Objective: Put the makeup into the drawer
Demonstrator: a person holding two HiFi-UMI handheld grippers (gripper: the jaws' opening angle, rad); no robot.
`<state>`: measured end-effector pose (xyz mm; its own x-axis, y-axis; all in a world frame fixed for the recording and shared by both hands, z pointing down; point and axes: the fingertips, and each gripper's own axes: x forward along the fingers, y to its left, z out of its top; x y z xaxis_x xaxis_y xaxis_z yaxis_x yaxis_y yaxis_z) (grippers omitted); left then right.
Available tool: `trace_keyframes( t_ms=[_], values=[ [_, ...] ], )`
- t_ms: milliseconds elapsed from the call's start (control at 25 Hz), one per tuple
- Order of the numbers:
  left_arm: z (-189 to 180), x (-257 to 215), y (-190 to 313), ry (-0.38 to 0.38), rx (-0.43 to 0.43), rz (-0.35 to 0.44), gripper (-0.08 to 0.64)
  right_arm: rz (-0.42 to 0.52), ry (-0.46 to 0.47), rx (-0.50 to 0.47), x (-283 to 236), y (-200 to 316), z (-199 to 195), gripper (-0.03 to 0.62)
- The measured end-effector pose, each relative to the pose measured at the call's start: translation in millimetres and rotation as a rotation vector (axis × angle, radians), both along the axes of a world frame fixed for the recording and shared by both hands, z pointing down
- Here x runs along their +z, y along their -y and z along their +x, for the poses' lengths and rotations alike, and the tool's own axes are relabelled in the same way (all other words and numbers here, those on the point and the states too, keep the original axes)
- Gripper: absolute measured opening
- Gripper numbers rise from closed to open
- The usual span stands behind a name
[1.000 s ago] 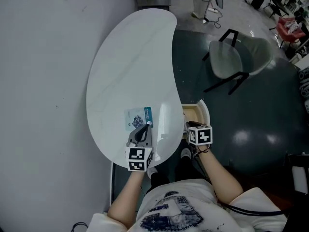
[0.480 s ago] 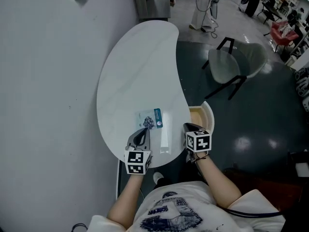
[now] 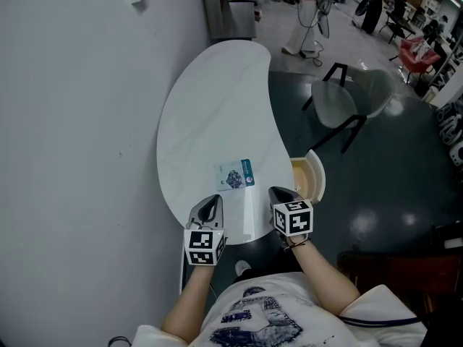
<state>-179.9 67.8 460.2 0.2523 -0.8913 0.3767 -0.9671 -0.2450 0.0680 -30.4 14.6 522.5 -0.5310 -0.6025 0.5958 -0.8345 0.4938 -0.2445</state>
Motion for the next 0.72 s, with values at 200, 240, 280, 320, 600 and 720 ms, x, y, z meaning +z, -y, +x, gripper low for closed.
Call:
trace_keyframes(
  t_ms=[200,240,280,320,600,720],
  values=[
    [-17.5,-9.3,-22.0,0.0,-0.013,0.02,0.034,0.038,0.013,-0.006,-15.2,-19.5,-19.2,0.021],
    [-20.7,-10.9,-26.2,0.0,-0.016,0.023,0.034,0.046,0.015,-0.008,-18.8,-22.5,-22.5,0.021],
    [-23.6,-12.4,-30.2,0.001,-0.02,0.026,0.034,0.054,0.019,-0.007,-22.7,-25.3,-25.4,0.021],
    [-26.3,-13.8,-34.0,0.003,-0.023,0.028,0.034,0.062,0.024,-0.005,-26.9,-27.8,-27.9,0.021],
    [-40.0,-25.2,-51.3,-0.002,-0.054,0.051,0.034,0.107,0.054,-0.03,-52.6,-45.1,-44.7,0.02],
    [-44.2,-33.9,-52.7,-0.004,-0.066,0.072,0.034,0.132,0.058,-0.05,-64.5,-46.8,-49.0,0.02]
  ],
)
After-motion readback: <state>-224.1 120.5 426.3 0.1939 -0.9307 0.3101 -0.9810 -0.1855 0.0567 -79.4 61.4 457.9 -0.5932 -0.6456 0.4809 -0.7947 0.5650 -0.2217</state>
